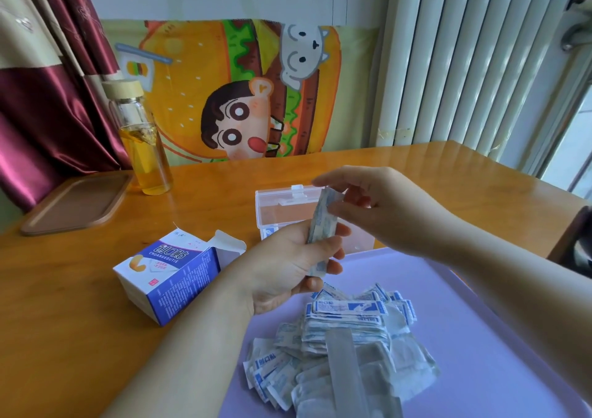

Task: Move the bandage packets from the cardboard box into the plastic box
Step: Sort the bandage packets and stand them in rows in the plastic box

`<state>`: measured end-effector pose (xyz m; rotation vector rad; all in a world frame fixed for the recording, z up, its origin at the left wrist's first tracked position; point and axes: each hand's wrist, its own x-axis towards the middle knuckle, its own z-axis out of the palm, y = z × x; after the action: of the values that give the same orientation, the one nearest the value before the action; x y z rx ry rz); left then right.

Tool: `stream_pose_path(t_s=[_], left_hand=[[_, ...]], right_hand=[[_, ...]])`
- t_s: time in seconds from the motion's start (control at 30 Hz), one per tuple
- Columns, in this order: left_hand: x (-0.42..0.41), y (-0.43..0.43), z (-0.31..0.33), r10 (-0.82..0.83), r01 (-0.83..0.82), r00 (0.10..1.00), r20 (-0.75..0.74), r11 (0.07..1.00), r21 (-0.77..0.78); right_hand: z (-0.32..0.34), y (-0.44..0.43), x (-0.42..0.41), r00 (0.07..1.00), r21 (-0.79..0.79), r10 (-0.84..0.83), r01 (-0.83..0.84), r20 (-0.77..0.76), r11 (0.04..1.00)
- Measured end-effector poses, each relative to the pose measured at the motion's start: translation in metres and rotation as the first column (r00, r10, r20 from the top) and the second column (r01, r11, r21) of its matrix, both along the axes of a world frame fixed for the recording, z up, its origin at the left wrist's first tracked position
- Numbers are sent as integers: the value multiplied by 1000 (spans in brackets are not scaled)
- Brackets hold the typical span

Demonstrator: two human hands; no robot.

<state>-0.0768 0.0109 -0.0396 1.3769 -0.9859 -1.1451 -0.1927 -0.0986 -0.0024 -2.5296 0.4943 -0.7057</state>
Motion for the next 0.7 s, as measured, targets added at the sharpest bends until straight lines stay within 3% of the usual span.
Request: stream_pose_path(t_s=[0.13,0.3,0.53,0.7], left_hand=[[1,1,1,36,-37,996,76,999,1],[5,1,5,48,-46,996,80,999,-21],[19,4,8,6,-5,1000,9,999,-52],[28,5,12,69,-65,997,39,993,-98]], right_hand=[[-2,4,2,999,20,-15,14,37,1000],[-2,-2,5,990,379,50,-96,129,921],[-15,3,18,985,514,81,-150,154,844],[-8,6,31,997,368,75,-73,9,927]])
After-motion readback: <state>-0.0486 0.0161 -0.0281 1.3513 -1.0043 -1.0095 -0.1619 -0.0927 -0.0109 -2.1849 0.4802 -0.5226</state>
